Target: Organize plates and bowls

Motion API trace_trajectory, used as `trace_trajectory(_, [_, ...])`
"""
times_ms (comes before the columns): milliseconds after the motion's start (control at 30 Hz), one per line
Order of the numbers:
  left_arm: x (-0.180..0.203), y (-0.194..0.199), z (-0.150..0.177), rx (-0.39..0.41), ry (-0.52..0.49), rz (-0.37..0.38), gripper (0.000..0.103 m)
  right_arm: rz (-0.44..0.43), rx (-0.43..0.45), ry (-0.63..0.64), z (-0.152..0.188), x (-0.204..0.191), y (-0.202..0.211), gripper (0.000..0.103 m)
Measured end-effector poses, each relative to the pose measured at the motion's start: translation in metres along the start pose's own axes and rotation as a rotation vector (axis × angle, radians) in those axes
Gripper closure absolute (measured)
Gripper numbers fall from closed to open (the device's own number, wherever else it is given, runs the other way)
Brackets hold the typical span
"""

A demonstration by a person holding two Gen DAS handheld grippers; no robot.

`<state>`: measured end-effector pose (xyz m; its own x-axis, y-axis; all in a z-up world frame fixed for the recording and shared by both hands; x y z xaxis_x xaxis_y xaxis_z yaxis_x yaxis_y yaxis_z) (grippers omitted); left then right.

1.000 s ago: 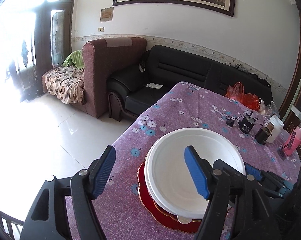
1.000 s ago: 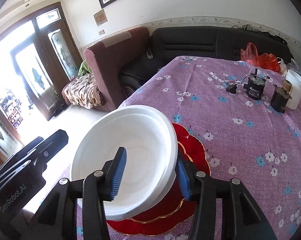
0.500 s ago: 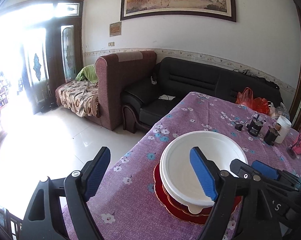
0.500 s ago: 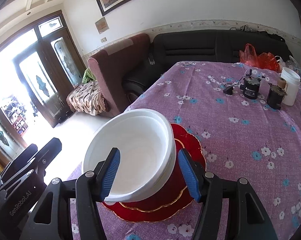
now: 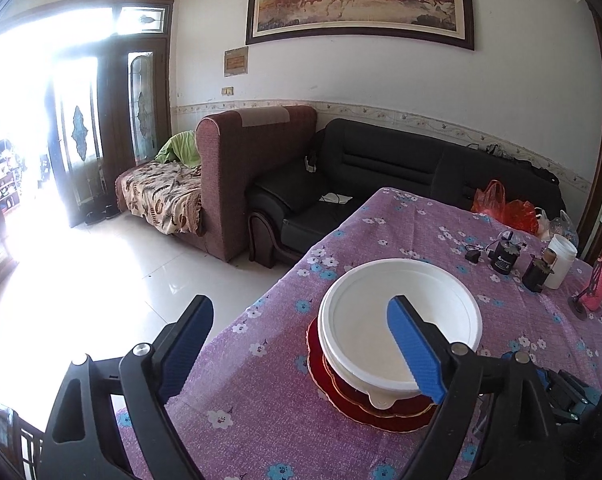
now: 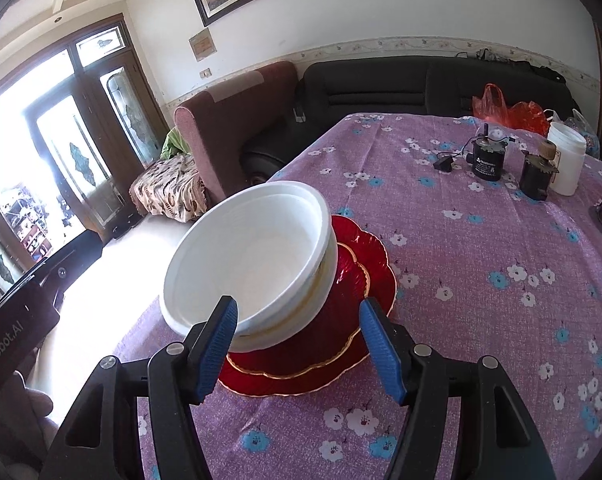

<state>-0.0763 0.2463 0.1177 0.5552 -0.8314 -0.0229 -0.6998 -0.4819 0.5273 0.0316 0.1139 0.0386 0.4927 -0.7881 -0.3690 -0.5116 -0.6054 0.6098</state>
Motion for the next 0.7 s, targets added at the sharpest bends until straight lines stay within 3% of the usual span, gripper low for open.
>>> trace_trajectory(700, [0.013, 0.029, 0.011, 0.02, 0.002, 0.029, 0.007, 0.0, 0.028, -0.003, 0.043, -0.01, 0.035, 0.031])
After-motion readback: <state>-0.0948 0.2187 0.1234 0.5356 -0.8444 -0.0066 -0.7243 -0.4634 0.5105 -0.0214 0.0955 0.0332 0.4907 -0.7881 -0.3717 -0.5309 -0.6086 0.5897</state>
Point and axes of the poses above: each gripper's, at about its wrist camera, not at the fingertips, and y roughly against the way its jaws point, x to its right, z to its underside, the point moved 6 cm from there along -y, roughly the way its jaws point, and after that the axes turned 7 degrees about -z, right-handed, at the moved point
